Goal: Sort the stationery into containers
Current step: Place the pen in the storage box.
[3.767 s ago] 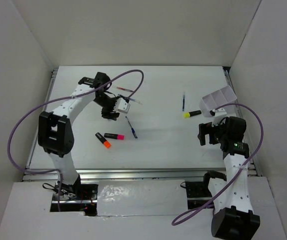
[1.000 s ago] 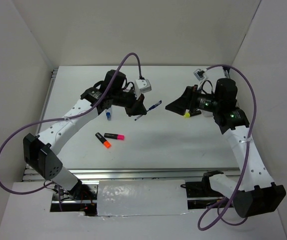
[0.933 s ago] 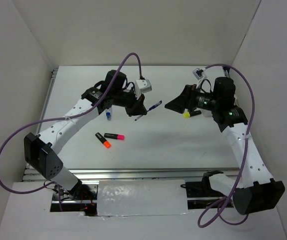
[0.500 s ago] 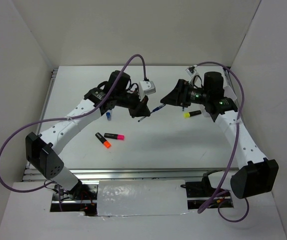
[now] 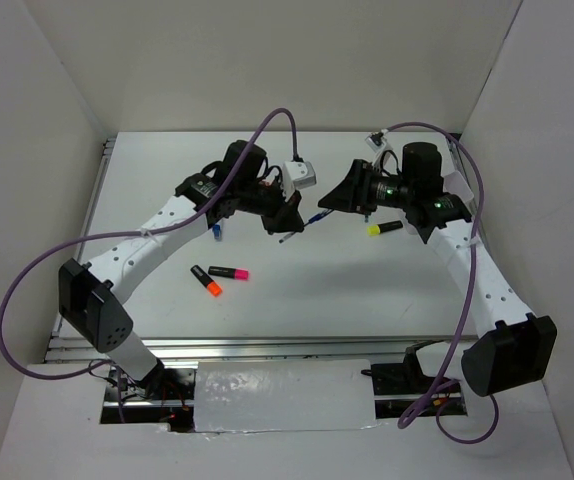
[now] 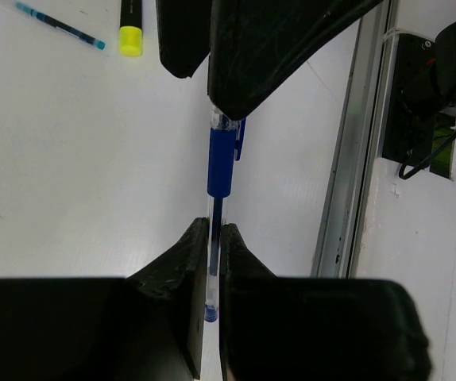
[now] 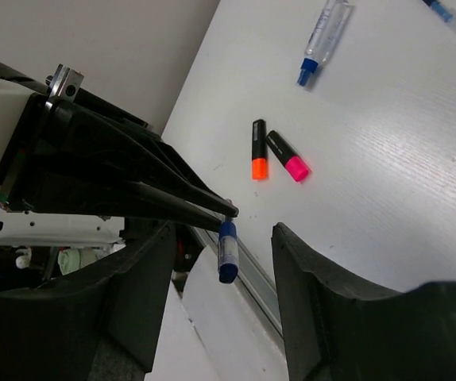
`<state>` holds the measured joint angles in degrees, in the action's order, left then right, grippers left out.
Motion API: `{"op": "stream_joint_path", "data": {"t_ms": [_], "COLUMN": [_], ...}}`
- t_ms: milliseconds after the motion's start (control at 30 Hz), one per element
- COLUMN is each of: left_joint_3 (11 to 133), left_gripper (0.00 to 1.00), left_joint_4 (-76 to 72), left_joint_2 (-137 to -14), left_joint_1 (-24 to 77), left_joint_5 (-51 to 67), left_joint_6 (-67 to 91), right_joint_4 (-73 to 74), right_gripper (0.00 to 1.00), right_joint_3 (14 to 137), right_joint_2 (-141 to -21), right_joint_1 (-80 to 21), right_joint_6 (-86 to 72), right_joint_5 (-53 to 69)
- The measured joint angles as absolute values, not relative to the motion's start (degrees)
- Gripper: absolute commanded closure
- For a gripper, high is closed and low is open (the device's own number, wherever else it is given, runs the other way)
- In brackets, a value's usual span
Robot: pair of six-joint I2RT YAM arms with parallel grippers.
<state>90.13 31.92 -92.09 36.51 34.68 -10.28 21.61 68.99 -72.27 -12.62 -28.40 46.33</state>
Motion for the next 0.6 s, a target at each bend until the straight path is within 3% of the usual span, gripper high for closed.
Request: {"op": "stream_joint_path", "data": {"t_ms": [333,533,567,600], "left_joint_3": [90.43,90.43,90.43,90.43], "left_gripper": [1.0,1.0,1.0,1.0], "left_joint_4": [31.29,31.29,31.29,31.31], "left_joint_2": [-93.19,-93.19,-93.19,-93.19], "left_joint_1": [36.51,36.51,36.51,36.51], "left_joint_5": [34.41,34.44,34.41,34.41], "left_joint_6": [-9.58,-8.82,-8.8,-8.8], "right_joint_4": [21.63,21.69,21.69,21.67], "right_gripper": [0.73,0.77,0.81,0.91], "right_joint_3": [68.42,68.14,68.1,68.01], "right_joint_2": [-72.27,-72.29,-72.27,-72.27], "right_joint_1": [-13.74,-13.74,-13.74,-13.74], "right_joint_6": [-27.38,-27.07,-27.03,-26.98], "right_joint_5": [45.15,43.9,43.81,43.75]}}
